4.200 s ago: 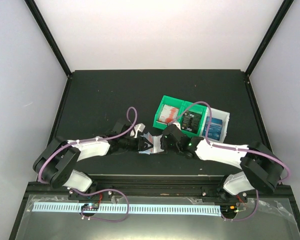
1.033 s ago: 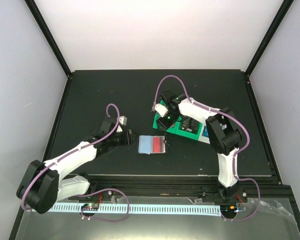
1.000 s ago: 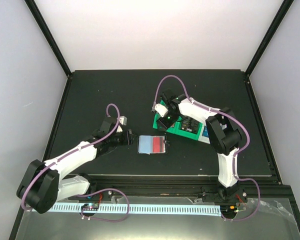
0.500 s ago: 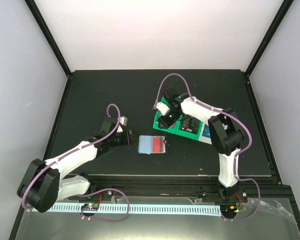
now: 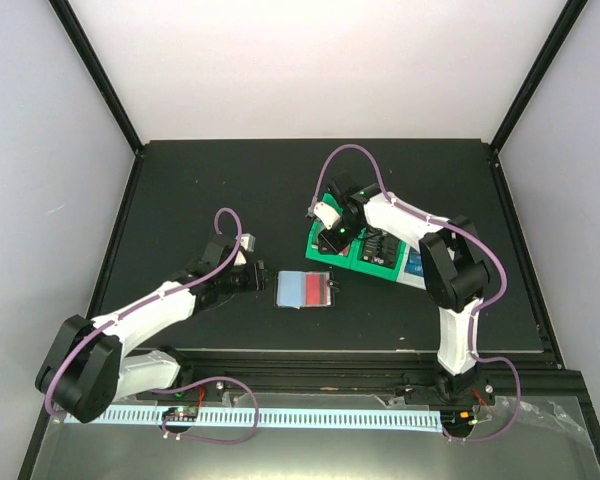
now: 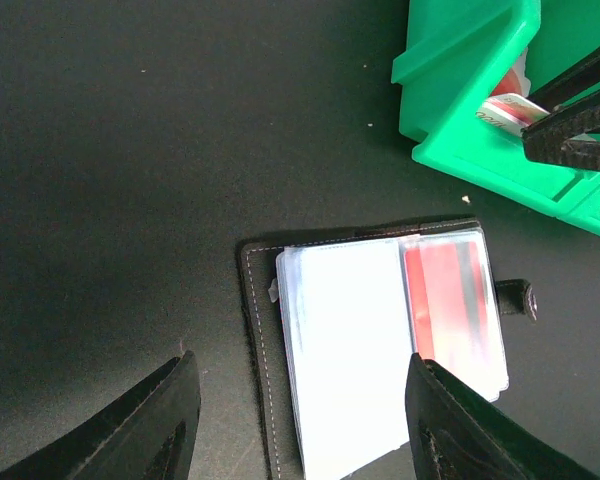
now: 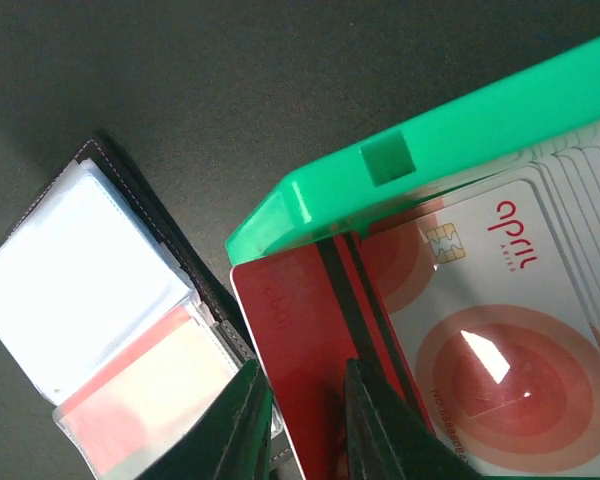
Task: Put the credit cards into the card holder
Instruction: Pick up the credit card from the storage box.
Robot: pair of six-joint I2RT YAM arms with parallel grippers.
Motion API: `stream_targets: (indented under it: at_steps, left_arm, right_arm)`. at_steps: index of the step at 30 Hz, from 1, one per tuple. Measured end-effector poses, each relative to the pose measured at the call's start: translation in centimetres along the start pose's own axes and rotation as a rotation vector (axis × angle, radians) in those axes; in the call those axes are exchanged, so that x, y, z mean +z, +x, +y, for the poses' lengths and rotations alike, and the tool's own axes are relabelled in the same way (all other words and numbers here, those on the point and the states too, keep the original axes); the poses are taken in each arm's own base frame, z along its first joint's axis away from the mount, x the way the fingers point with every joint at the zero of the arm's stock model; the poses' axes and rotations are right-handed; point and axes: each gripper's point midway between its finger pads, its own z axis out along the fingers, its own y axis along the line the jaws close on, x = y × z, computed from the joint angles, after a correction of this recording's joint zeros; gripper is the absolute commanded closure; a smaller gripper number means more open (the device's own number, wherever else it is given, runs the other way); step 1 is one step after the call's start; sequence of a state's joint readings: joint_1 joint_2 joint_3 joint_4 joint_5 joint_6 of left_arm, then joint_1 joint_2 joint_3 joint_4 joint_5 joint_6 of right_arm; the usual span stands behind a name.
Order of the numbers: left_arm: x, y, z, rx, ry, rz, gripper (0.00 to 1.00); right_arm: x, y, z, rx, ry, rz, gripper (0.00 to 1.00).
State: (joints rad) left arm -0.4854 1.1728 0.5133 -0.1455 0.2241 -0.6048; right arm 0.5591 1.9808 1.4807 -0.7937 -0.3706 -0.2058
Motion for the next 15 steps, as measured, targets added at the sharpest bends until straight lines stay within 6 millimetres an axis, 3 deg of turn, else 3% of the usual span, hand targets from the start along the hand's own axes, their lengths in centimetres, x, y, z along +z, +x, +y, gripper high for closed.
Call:
stream_targets:
  at_steps: [15]
  left_arm:
    - [0.27, 0.32, 0.28, -0.004, -0.010, 0.015, 0.42]
  right_arm:
    - [-0.57, -0.30, 0.10, -0.002, -0.004, -0.017, 0.88]
